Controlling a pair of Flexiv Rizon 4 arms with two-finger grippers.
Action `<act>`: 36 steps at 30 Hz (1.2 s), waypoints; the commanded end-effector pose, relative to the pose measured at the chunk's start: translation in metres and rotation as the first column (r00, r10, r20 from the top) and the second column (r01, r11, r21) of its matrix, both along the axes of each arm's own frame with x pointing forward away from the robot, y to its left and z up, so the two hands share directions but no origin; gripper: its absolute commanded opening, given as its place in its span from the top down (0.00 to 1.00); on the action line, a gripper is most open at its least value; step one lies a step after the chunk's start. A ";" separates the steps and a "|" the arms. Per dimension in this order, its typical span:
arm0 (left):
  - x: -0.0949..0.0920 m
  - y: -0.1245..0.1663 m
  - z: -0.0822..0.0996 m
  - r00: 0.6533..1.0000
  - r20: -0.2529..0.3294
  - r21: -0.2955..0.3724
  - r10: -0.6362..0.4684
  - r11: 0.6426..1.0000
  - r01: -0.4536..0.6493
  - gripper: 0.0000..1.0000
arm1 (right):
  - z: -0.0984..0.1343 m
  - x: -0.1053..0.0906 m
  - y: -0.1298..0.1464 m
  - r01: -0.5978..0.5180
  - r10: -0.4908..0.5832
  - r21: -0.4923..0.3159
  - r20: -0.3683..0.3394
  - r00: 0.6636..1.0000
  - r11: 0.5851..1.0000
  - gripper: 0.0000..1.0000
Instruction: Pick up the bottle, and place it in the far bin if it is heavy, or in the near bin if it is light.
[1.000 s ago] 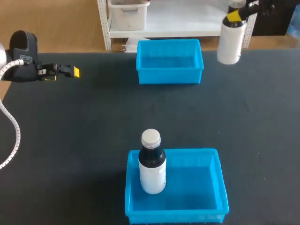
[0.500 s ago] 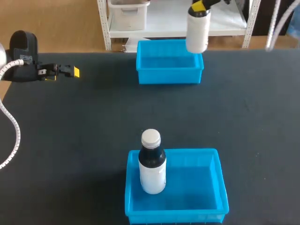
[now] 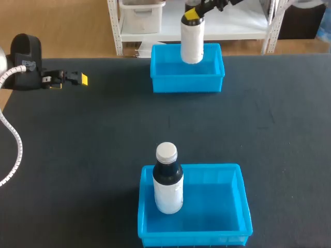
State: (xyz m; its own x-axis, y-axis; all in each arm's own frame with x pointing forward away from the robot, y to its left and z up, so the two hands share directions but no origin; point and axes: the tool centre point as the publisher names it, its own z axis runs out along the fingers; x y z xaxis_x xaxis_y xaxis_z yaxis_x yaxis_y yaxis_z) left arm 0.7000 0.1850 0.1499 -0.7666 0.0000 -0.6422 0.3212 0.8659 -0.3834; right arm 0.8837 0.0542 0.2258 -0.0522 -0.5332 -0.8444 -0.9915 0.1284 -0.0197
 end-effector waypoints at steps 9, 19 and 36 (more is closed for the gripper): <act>0.000 0.000 0.000 1.000 0.000 0.000 0.000 1.000 0.000 0.00 | -0.020 0.020 0.025 -0.122 0.124 0.038 -0.079 0.989 0.992 0.64; 0.000 0.000 0.000 1.000 0.000 0.000 0.000 1.000 0.000 0.00 | -0.036 0.027 0.038 -0.133 0.138 0.048 -0.099 0.986 0.990 0.64; 0.000 0.000 0.000 1.000 0.000 0.000 0.000 1.000 0.000 0.00 | -0.065 0.028 0.059 -0.159 0.168 0.074 -0.134 0.977 0.985 0.65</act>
State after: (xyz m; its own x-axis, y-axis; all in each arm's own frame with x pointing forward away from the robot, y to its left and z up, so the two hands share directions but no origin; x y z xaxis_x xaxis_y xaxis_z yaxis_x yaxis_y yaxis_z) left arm 0.7000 0.1850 0.1499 -0.7666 0.0000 -0.6421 0.3212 0.8659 -0.3834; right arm 0.8993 0.1102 0.1616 -0.0867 -0.4902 -0.8673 -0.9878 0.1556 0.0109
